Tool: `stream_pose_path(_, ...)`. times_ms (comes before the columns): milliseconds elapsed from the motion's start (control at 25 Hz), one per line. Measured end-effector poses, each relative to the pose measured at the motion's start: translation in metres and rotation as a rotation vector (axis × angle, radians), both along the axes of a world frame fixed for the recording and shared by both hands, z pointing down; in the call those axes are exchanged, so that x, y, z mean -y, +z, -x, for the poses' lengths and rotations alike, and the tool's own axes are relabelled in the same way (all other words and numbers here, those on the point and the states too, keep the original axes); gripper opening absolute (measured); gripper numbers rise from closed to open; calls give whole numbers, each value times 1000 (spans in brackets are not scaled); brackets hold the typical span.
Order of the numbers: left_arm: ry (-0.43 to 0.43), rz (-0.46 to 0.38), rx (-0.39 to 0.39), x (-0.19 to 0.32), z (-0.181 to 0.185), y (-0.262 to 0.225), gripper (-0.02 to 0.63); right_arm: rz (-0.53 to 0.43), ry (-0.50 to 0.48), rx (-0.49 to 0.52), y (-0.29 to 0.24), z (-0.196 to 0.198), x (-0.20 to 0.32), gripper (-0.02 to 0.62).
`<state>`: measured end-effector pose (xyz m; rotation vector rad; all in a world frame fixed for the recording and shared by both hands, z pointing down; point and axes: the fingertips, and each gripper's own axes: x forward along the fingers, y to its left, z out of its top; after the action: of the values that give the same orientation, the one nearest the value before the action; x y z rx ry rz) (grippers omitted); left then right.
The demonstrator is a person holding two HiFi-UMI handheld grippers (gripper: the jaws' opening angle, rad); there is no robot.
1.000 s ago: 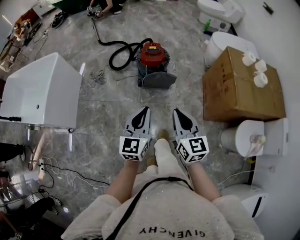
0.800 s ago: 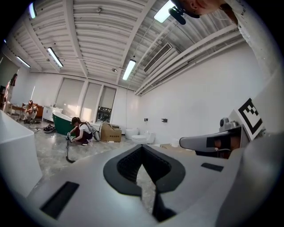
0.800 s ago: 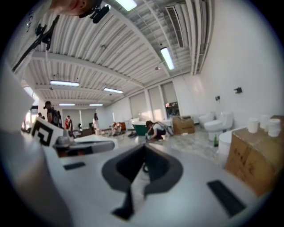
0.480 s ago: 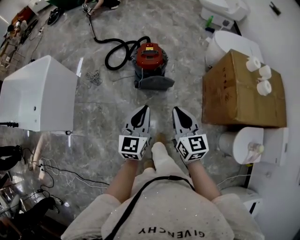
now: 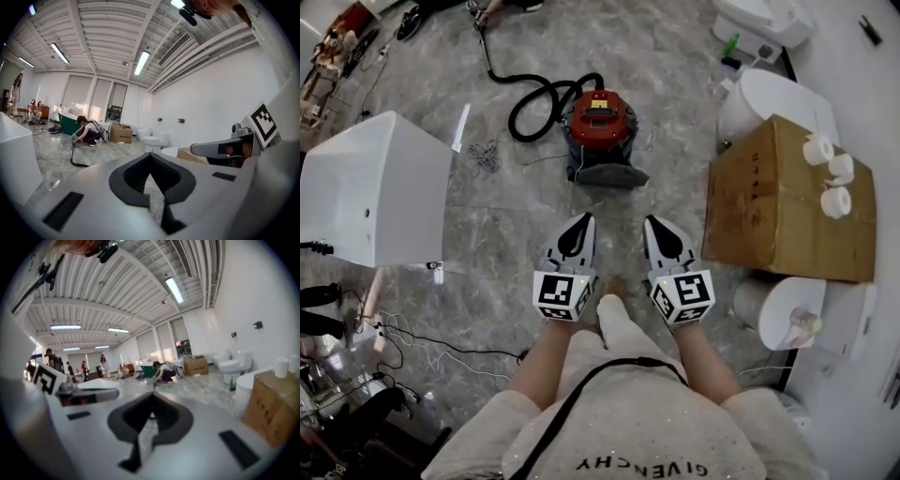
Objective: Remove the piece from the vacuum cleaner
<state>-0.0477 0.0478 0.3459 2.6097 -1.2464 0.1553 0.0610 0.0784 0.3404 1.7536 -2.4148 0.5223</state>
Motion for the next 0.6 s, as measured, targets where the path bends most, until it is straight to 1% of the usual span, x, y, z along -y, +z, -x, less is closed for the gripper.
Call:
stream_pose_path(280,-25,34,10,23,-4,26,20,32,-9,10,28,-15,25,12)
stream_pose_path(600,-22,71,28,54,-6,66,20,73,-2,22,68,-24,48,12)
